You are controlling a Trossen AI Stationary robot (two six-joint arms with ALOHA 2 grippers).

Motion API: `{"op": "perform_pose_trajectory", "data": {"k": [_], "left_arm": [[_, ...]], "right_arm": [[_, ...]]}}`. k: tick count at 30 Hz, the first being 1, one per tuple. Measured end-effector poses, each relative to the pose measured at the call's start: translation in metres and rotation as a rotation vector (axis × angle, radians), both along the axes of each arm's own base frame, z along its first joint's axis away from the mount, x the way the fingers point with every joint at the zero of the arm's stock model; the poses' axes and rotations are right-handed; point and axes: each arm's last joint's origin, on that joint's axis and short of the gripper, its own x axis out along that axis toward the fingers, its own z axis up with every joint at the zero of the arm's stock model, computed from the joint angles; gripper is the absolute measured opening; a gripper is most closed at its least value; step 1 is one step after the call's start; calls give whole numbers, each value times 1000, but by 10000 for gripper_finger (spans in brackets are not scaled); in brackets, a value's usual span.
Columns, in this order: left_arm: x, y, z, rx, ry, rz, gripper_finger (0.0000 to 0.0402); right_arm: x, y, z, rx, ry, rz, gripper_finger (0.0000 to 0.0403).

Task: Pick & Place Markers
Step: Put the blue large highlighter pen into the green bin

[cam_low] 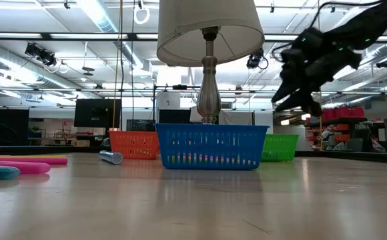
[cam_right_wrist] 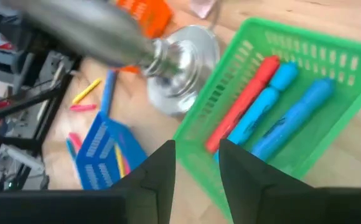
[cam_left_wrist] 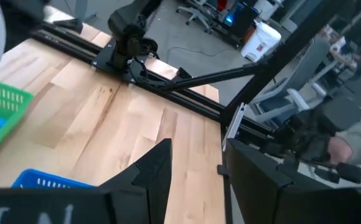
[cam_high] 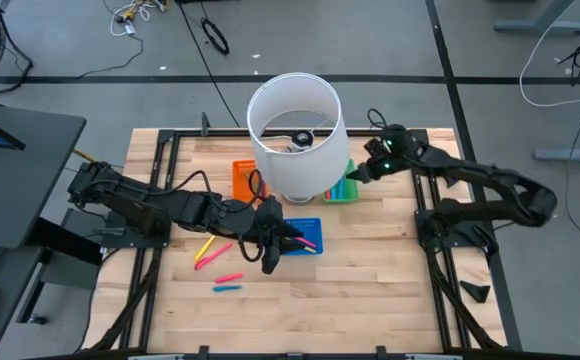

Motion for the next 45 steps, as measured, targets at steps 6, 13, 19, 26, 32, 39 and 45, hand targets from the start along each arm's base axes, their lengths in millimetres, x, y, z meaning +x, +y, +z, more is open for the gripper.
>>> {"op": "perform_pose_trajectory", "data": {"k": [6,13,19,26,32,39,45], "left_arm": [[0,1,0,-79,4,51,156],[0,1,0,-156,9,81,156],[0,2,0,-182,5,131,156],[0,3,0,-168,-4,174,156],[-1,0,0,-157,-12,203,156],[-12,-23,-4,-256,8,326,154],[-33,-50,-20,-392,165,381,138]], "right_arm": [[-23,37,8,-62,-104,34,123],[-37,74,32,-130,-296,159,123],[-43,96,48,-130,-435,261,123],[-42,118,53,-101,-481,346,123],[-38,138,63,-140,-583,360,123],[-36,157,71,-157,-659,316,123],[-27,173,81,-256,-644,354,123]]}}
